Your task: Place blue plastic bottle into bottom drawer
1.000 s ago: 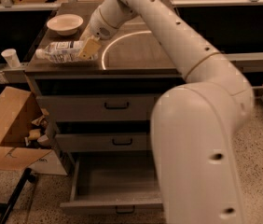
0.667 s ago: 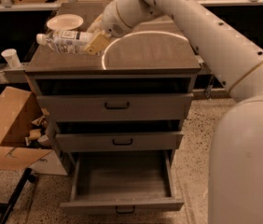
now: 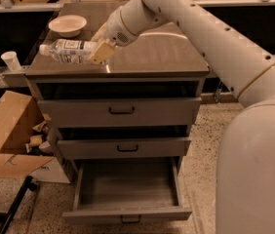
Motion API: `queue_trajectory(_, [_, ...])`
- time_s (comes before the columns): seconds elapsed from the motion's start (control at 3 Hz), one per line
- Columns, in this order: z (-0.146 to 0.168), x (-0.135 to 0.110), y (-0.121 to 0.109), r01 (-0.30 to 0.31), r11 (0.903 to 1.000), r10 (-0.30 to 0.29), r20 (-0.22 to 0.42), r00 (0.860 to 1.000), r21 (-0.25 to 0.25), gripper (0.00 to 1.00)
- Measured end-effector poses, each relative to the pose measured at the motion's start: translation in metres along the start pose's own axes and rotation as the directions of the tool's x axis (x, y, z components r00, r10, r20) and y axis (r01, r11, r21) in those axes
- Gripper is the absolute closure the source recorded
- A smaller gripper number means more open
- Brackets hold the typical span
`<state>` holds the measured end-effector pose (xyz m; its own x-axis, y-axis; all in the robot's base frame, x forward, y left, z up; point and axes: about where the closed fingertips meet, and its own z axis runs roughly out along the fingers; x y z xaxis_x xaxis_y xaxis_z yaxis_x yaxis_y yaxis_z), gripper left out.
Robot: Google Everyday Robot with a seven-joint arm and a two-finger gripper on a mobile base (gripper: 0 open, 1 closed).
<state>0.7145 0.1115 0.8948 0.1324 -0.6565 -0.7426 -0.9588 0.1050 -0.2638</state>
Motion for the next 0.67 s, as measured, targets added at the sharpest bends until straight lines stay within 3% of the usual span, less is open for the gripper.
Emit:
queue_trajectory(0.33, [0.002,0.002,0.022,0.033,0.9984,-0.033,-0.003,0.999,-0.046,1.00])
queue_trajectory(0.67, [-0.018,-0.001,0.054,0.073,0.9964,-0.073,-0.011,0.997,-0.043,1.00])
